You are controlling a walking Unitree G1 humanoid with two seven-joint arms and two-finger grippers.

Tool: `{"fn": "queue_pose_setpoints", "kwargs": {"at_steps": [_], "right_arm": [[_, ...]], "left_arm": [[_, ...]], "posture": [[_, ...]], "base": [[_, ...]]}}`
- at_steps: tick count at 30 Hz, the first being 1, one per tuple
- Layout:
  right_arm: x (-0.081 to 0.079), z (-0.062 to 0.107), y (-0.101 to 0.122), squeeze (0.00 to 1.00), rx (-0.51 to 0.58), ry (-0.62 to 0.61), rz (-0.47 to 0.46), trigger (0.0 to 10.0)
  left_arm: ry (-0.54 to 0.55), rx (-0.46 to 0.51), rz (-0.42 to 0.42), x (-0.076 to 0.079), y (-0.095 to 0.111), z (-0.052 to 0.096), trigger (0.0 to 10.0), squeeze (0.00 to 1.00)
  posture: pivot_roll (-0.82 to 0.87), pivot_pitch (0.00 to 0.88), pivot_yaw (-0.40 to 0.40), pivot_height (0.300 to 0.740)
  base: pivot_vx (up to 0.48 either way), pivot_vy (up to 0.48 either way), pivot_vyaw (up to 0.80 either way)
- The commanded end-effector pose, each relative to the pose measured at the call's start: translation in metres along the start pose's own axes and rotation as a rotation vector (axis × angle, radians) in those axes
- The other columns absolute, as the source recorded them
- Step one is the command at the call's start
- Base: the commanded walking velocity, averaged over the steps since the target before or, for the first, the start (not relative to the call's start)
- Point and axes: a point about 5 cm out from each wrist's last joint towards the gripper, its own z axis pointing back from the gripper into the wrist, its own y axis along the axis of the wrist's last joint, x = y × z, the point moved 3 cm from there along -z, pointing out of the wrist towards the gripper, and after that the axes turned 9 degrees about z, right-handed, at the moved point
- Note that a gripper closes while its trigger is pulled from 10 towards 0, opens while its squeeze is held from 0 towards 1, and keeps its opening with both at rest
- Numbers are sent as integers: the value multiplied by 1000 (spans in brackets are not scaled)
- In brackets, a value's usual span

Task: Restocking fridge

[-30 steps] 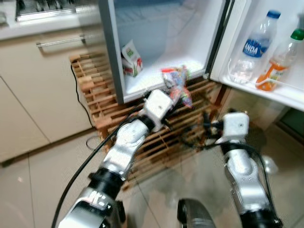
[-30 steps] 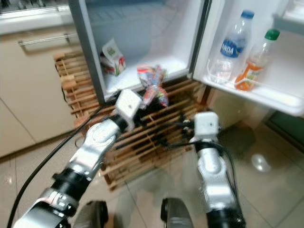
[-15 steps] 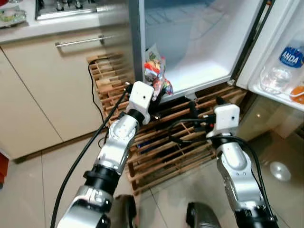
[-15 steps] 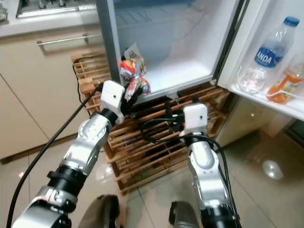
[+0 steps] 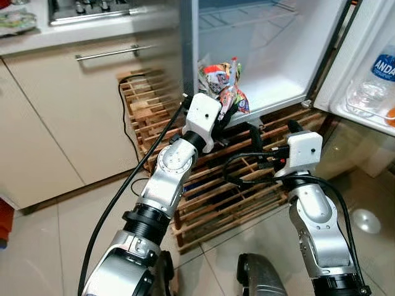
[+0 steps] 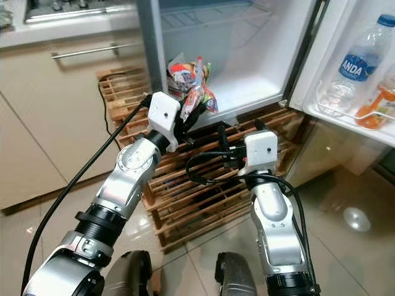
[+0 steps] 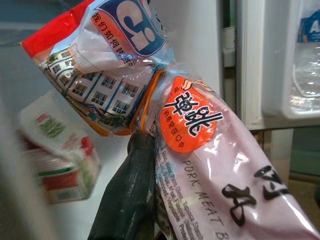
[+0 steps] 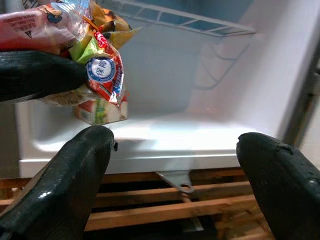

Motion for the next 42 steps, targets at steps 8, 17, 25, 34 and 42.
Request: {"fn": "queue_pose_setpoints", "kwargs": {"at_steps": [8,17,25,34,42], "right_arm": [[3,1,-2,0,-17,-9,2,10000],[-4,2,5,0,6,27,-20,10000],[-5,11,4,0,-11,45,-8,10000],[-6,36,20,0,-18,63,7,10000],[-4,55,24,0,-61,13,0,10000]], "left_arm": [[6,9,36,2,2,-4,10000,0],[147,-30,-13,-13,1,-11,10000,0],[43,-105,65,11,-7,-34,10000,0],[4,-247,140,22,-27,-49,10000,0],[-63,-204,102,47,-11,-63,10000,0]], "posture": [[-169,0,42,617],[-174,0,46,617],[-204,0,43,617],[-318,23,72,617],[-363,84,93,617]], "base": [[418,-133,0],[306,0,0],[0,0,0],[0,0,0],[0,0,0]]}}
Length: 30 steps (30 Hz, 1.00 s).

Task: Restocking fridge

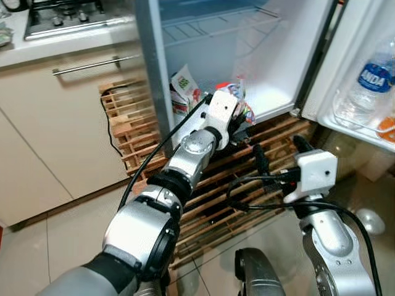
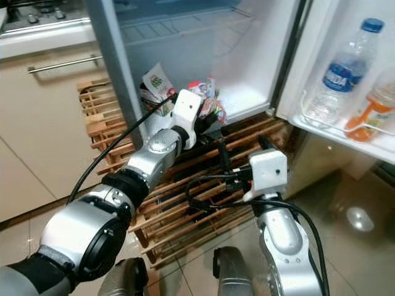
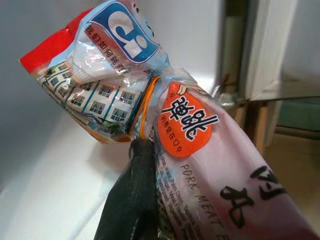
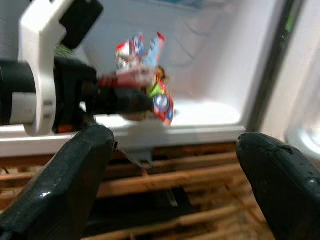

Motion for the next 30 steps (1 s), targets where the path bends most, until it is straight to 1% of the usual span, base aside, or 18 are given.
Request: {"fn": "queue_pose_setpoints", "kwargs": {"at_steps": [1,3,4,5,6,8,12,13,14,15,20,23,24,25,26,28,29,30], "right_arm": [[-4,4,10,0,13,2,-1,10000],[-5,6,10,0,8,4,-4,10000],[-8,12,11,0,-4,8,-8,10000],[-8,12,11,0,-4,8,-8,10000],[-11,17,12,0,-12,9,-10,10000],[-12,21,14,0,-17,8,-10,10000],[-12,28,15,0,-39,-14,-14,10000],[-13,32,15,0,-52,-20,-20,10000],[-13,32,15,0,-52,-20,-20,10000],[-14,34,15,0,-58,-20,-22,10000],[-16,40,18,0,-71,-24,-27,10000],[-17,45,21,0,-84,-35,-30,10000],[-17,45,21,0,-84,-35,-30,10000],[-18,46,21,0,-90,-36,-30,10000],[-18,48,21,0,-95,-37,-30,10000],[-19,52,22,0,-104,-35,-28,10000],[-18,53,21,0,-112,-35,-26,10000],[-18,53,21,0,-112,-35,-26,10000]], "left_arm": [[-75,56,7,38,19,-11,10000,0],[-57,65,6,36,24,-12,10000,0],[-7,85,24,29,36,-14,10000,0],[-7,85,24,29,36,-14,10000,0],[29,95,35,22,43,-15,10000,0],[67,107,58,14,47,-14,10000,0],[198,107,214,-15,46,-9,10000,0],[229,105,270,-23,43,-7,10000,220],[229,105,270,-23,43,-7,10000,220],[232,103,270,-23,43,-7,10000,1000],[234,102,260,-22,44,-8,10000,1000],[283,147,280,-33,58,-6,10000,1000],[283,147,280,-33,58,-6,10000,1000],[293,169,306,-37,63,-5,10000,1000],[292,196,291,-38,71,-5,10000,1000],[285,233,191,-37,85,-5,10000,1000],[305,243,105,-38,92,-4,10000,1000],[305,243,105,-38,92,-4,10000,1000]], "posture": [[-363,84,93,617],[-369,98,94,617],[-379,110,99,617],[-379,110,99,617],[-390,119,105,617],[-404,132,111,617],[-430,157,118,617],[-445,168,120,617],[-445,168,120,617],[-453,174,121,617],[-475,187,125,617],[-500,204,122,617],[-500,204,122,617],[-500,204,122,617],[-508,207,121,617],[-511,211,117,617],[-511,212,116,617],[-511,212,116,617]], "base": [[0,0,0],[0,0,0],[0,0,0],[0,0,0],[0,0,0],[0,0,0],[0,0,0],[0,0,0],[0,0,0],[0,0,0],[0,0,0],[0,0,0],[0,0,0],[0,0,0],[0,0,0],[0,0,0],[0,0,0],[0,0,0]]}}
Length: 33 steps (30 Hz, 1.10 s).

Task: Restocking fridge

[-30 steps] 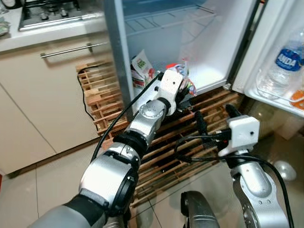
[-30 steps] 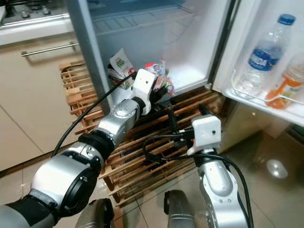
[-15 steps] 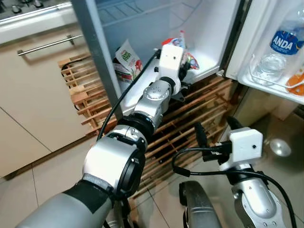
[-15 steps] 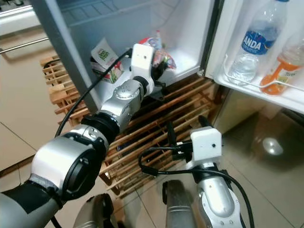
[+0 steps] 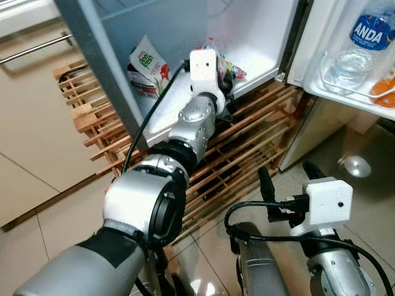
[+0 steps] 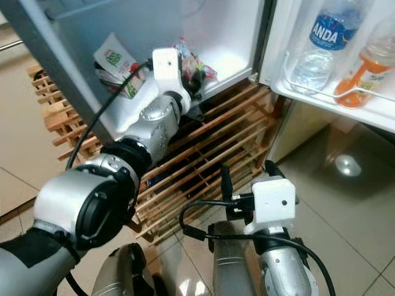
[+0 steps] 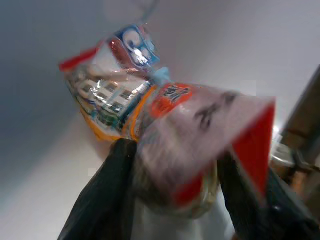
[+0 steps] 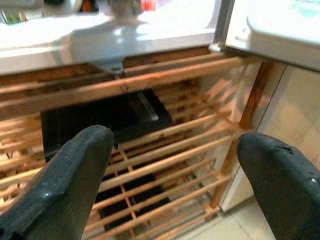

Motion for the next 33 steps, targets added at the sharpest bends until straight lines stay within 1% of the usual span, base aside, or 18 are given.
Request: {"fn": "queue_pose_setpoints", "kwargs": {"at_steps": [1,2,4,7,10,13,14,15,17,19,20,22,24,27,29,30,32,33], "right_arm": [[-1,4,4,0,0,6,-6,10000],[-1,4,4,0,0,6,-6,10000],[-2,3,4,0,-7,13,-7,10000],[-4,3,3,0,-13,17,-8,10000],[-5,3,2,0,-19,17,-10,10000],[-6,1,0,0,-23,18,-15,10000],[-7,-2,-2,0,-24,20,-17,10000],[-7,-2,-2,0,-24,20,-17,10000],[-8,-8,-4,0,-20,25,-21,10000],[-9,-10,-4,0,-18,27,-22,10000],[-10,-15,-5,0,-6,36,-24,10000],[-11,-18,-6,0,-1,41,-26,10000],[-12,-26,-7,0,14,46,-29,10000],[-12,-30,-6,0,24,48,-32,10000],[-10,-45,-5,0,58,47,-24,10000],[-5,-56,-3,0,85,34,-17,10000],[-3,-59,-2,0,91,30,-16,10000],[3,-67,-2,0,107,11,-16,10000]], "left_arm": [[66,47,-114,-11,17,-3,10000,1000],[66,47,-114,-11,17,-3,10000,1000],[150,21,-69,-29,16,-2,10000,1000],[235,6,77,-48,16,0,10000,1000],[285,7,155,-59,16,1,10000,1000],[274,-12,101,-59,12,2,10000,1000],[236,-28,43,-50,7,1,10000,0],[236,-28,43,-50,7,1,10000,0],[140,-64,15,-29,-9,2,10000,0],[108,-76,17,-22,-15,3,10000,0],[21,-112,-58,-6,-36,9,10000,0],[-19,-123,-100,0,-46,12,10000,0],[-63,-119,-116,4,-56,17,10000,0],[-92,-105,-121,7,-58,19,10000,0],[-170,-29,-183,19,-54,22,10000,0],[-185,53,-248,19,-48,25,10000,0],[-186,70,-260,19,-47,26,10000,0],[-168,134,-277,11,-43,31,10000,0]], "posture": [[-512,216,113,617],[-512,216,113,617],[-511,216,112,617],[-505,216,113,617],[-501,215,114,617],[-479,204,119,617],[-465,194,118,617],[-465,194,118,617],[-436,170,120,617],[-436,170,120,617],[-404,141,122,617],[-404,141,122,617],[-351,87,130,617],[-343,79,130,617],[-297,44,147,617],[-274,12,141,617],[-274,12,141,617],[-244,0,128,617]], "base": [[0,0,0],[0,0,0],[0,0,0],[0,0,0],[0,0,0],[0,0,0],[0,0,0],[0,0,0],[0,0,0],[0,0,0],[0,0,0],[0,0,0],[0,0,0],[0,0,0],[0,0,0],[0,0,0],[0,0,0],[0,0,0]]}}
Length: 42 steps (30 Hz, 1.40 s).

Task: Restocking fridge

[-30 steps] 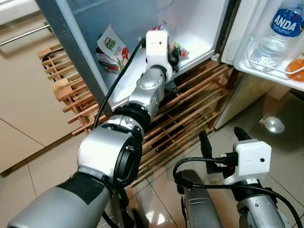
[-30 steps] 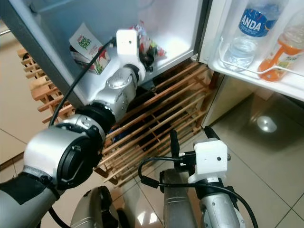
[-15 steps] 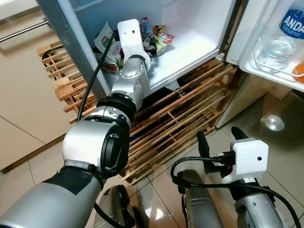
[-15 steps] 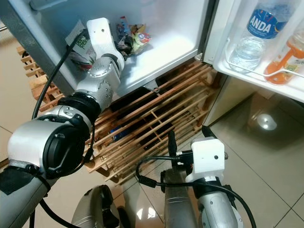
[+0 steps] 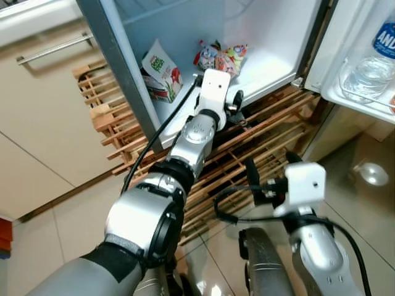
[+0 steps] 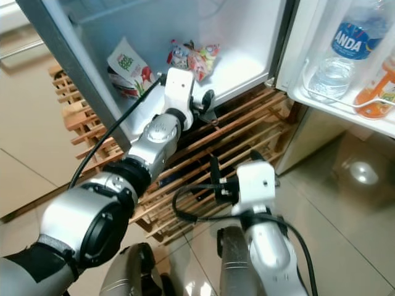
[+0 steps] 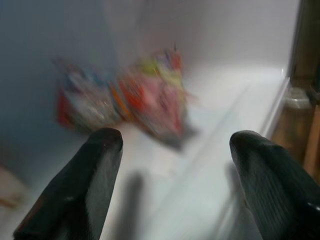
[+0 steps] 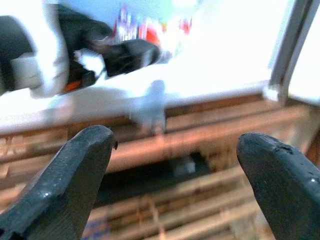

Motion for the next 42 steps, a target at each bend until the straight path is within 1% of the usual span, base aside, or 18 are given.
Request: {"fn": "queue_pose_setpoints", "kwargs": {"at_steps": [1,5,6,8,10,11,12,13,14,20,22,24,26,28,30,32,36,42], "right_arm": [[3,-6,0,0,24,-12,-16,10000],[9,-16,10,0,81,-35,-15,10000],[11,-19,12,0,99,-38,-12,10000],[14,-26,15,0,122,-40,-9,10000],[16,-31,18,0,145,-38,-3,10000],[16,-31,18,0,145,-38,-3,10000],[20,-35,20,0,159,-42,2,10000],[20,-35,20,0,159,-42,2,10000],[26,-40,24,0,183,-56,8,10000],[34,-53,29,0,209,-79,11,10000],[37,-60,26,0,201,-91,5,10000],[38,-62,20,0,181,-103,-10,10000],[39,-62,18,0,174,-108,-16,10000],[42,-61,9,0,145,-120,-34,10000],[42,-61,4,0,130,-124,-41,10000],[40,-60,-7,0,103,-120,-33,10000],[34,-60,-12,0,93,-113,-30,10000],[29,-66,-35,0,8,-110,-84,10000]], "left_arm": [[45,82,-20,-10,5,7,10000,0],[66,136,-26,-26,6,20,10000,0],[68,159,-33,-33,7,27,10000,0],[51,186,-50,-42,6,46,10000,0],[-6,172,-70,-46,-4,77,10000,0],[-6,172,-70,-46,-4,77,10000,0],[-37,145,-63,-45,-11,97,10000,0],[-37,145,-63,-45,-11,97,10000,0],[-29,108,-58,-46,-17,111,10000,0],[19,78,-10,-50,-19,120,10000,0],[77,59,44,-55,-18,128,10000,0],[159,40,73,-66,-21,138,10000,0],[191,30,81,-70,-22,142,10000,0],[296,17,68,-86,-20,151,10000,0],[332,23,54,-92,-18,151,10000,0],[389,25,48,-100,-13,144,10000,0],[379,21,30,-98,-9,135,10000,0],[373,13,17,-98,-9,120,10000,0]], "posture": [[-241,0,127,617],[-230,0,123,617],[-215,0,112,617],[-197,0,99,617],[-171,0,82,617],[-171,0,82,617],[-149,0,66,617],[-149,0,66,617],[-127,0,49,617],[-104,0,25,617],[-99,0,13,617],[-98,0,10,617],[-97,0,8,617],[-87,0,-3,617],[-77,0,-10,617],[-77,0,-14,617],[-96,0,-13,617],[-96,0,3,617]], "base": [[0,0,0],[0,0,0],[0,0,0],[0,0,0],[0,0,0],[0,0,0],[0,0,0],[0,0,0],[0,0,0],[0,0,0],[0,0,0],[0,0,0],[0,0,0],[0,0,0],[0,0,0],[0,0,0],[0,0,0],[-324,0,0]]}}
